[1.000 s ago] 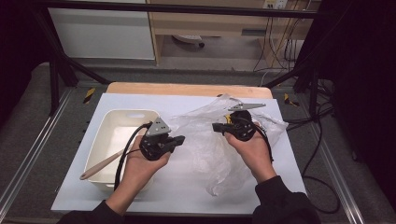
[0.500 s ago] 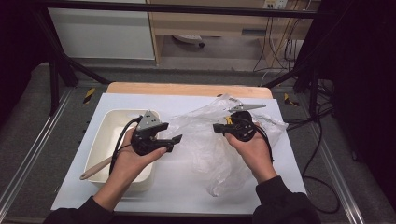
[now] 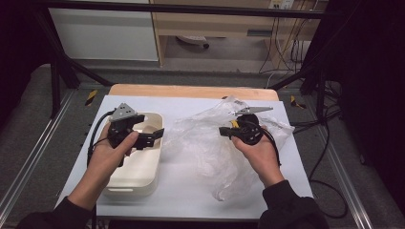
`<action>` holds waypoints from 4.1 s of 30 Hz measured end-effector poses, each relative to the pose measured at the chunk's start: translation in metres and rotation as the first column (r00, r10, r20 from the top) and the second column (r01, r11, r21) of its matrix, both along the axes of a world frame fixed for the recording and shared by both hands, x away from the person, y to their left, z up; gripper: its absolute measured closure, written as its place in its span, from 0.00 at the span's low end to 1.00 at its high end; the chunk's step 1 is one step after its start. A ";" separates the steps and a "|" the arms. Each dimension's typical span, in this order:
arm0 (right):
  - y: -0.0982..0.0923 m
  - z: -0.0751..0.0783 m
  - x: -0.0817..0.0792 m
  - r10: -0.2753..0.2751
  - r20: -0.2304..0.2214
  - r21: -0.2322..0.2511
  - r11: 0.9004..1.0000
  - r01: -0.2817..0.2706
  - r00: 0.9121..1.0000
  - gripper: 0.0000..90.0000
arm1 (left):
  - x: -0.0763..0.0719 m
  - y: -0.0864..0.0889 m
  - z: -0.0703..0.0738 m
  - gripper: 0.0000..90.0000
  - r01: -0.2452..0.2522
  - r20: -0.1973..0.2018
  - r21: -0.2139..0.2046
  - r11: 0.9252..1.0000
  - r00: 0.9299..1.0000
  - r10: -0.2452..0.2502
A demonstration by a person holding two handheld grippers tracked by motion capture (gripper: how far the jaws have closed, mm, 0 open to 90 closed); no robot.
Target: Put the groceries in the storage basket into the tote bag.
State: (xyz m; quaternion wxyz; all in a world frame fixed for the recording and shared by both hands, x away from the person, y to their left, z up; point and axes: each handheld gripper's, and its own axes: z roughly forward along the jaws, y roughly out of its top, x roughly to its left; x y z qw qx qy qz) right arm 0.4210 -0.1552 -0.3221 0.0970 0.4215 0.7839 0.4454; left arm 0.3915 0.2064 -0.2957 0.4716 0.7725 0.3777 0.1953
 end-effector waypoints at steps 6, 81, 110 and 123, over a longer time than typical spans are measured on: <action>0.001 -0.002 0.000 0.003 -0.004 -0.002 1.000 -0.003 1.000 1.00 | 0.000 0.014 -0.001 0.07 -0.050 -0.005 0.001 0.999 0.999 0.050; 0.000 -0.014 -0.003 0.018 -0.028 -0.008 1.000 -0.019 0.999 1.00 | -0.062 0.121 -0.079 0.61 -0.100 -0.231 0.136 0.986 0.964 0.129; 0.000 -0.015 -0.003 0.023 -0.034 -0.007 1.000 -0.024 0.999 1.00 | -0.054 0.118 -0.087 0.69 -0.094 -0.277 0.143 0.985 0.952 0.131; 0.002 -0.016 -0.003 0.023 -0.037 -0.011 1.000 -0.024 0.999 1.00 | -0.054 0.120 -0.087 0.76 -0.090 -0.289 0.137 0.986 0.949 0.127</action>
